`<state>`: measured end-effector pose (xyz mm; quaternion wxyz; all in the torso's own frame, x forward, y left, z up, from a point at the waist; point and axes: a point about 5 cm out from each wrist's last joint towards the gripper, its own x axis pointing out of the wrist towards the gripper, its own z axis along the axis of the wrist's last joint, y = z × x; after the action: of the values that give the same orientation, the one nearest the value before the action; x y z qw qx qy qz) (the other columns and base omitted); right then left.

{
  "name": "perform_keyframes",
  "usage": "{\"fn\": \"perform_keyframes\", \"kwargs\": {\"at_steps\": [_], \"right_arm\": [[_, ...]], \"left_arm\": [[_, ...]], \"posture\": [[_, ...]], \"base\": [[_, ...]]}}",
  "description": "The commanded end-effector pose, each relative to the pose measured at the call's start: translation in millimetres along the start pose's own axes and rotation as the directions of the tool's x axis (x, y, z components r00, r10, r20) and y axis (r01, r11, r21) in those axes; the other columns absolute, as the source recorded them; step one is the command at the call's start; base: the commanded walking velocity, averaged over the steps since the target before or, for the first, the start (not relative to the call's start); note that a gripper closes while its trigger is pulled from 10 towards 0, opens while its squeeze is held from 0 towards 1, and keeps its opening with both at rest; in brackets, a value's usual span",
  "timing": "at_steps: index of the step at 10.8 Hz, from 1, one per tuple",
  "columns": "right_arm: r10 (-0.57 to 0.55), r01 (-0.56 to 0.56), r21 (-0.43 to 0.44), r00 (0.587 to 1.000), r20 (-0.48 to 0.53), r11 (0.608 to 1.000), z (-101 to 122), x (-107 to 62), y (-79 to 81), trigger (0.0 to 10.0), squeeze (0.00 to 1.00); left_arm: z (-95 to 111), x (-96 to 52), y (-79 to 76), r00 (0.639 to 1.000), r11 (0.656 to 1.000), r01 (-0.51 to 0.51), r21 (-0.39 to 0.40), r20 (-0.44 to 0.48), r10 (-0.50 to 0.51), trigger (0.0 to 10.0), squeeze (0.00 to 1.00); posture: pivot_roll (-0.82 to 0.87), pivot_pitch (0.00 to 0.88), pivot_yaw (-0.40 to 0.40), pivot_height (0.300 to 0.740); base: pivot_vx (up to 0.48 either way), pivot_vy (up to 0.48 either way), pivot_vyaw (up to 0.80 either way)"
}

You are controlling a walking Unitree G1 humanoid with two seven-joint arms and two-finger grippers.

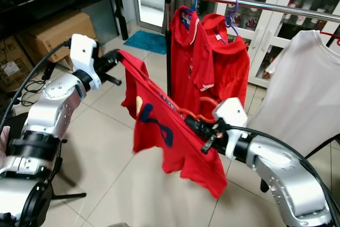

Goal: Hang hanger

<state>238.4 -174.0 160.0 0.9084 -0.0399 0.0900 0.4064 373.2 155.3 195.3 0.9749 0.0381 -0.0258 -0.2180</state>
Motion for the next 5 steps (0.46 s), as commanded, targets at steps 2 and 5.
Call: {"fn": "perform_keyframes", "kwargs": {"at_steps": [2, 5], "right_arm": [[-0.014, 0.008, 0.07, 0.996, 0.087, 0.998, 8, -5.8, -1.7, 0.0, 0.0], [-0.051, 0.016, 0.157, 0.974, 0.223, 0.987, 21, -9.8, -3.9, 0.0, 0.0]], "left_arm": [[3, -0.3, 22.8, 0.98, 0.981, -0.196, -0.012, 0.022, 0.196, 0.0, 0.0], [-12, 3.7, 22.2, 0.969, 0.965, -0.248, -0.081, -0.023, 0.246, 0.0, 0.0]], "posture": [[-0.12, 0.0, 0.067, 0.74], [-0.12, 0.0, 0.068, 0.74]], "base": [[0.0, 0.0, 0.0], [0.0, 0.0, 0.0]]}}
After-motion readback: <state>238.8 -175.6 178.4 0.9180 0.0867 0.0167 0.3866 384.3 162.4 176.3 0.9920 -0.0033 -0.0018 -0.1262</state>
